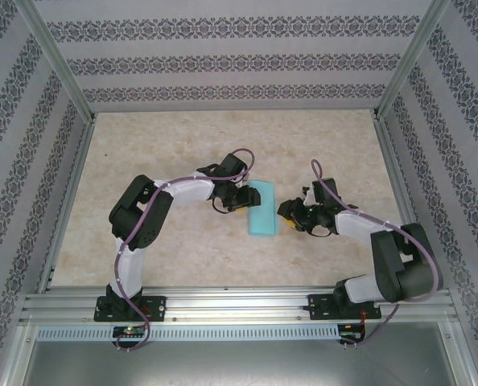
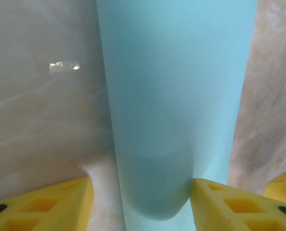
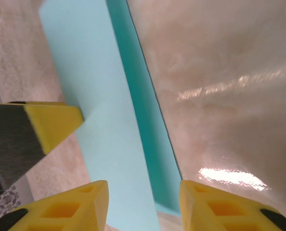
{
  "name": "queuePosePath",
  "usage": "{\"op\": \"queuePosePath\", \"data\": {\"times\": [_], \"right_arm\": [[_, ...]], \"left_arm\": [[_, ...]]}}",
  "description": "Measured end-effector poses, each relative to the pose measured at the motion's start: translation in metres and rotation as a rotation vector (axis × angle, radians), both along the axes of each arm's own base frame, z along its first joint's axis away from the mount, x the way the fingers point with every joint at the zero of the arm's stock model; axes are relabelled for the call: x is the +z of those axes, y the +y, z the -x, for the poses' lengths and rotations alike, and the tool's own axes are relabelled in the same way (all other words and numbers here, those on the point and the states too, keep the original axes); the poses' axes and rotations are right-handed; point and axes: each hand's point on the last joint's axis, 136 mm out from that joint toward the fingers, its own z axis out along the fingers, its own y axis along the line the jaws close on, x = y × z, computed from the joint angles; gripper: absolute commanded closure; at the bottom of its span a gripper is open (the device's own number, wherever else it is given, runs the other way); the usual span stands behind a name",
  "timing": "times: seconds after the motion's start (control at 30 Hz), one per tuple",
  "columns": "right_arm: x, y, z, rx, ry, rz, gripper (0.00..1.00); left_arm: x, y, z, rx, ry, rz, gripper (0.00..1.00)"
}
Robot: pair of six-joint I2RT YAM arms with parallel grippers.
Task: Fold a paper plane with a square sheet of paper (fold left side to right side)
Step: First fold in half a square sheet of paper at the center of the table.
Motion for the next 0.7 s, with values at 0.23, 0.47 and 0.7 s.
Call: {"op": "queuePosePath", "data": {"times": [0.23, 0.47, 0.7], "right_arm": [[0.010, -0.016, 0.001, -0.038, -0.033, 0.061, 0.54], [0.009, -0.022, 0.004, -0.050, -0.024, 0.088, 0.54], [0.008, -0.024, 0.006, -0.053, -0.015, 0.097, 0.54]], "left_arm": [[0.000, 0.000, -0.001, 0.010, 0.008, -0.004, 0.39], [0.000, -0.001, -0.002, 0.019, 0.027, -0.013, 0.38], [-0.001, -0.002, -0.003, 0.039, 0.058, -0.029, 0.38]]}}
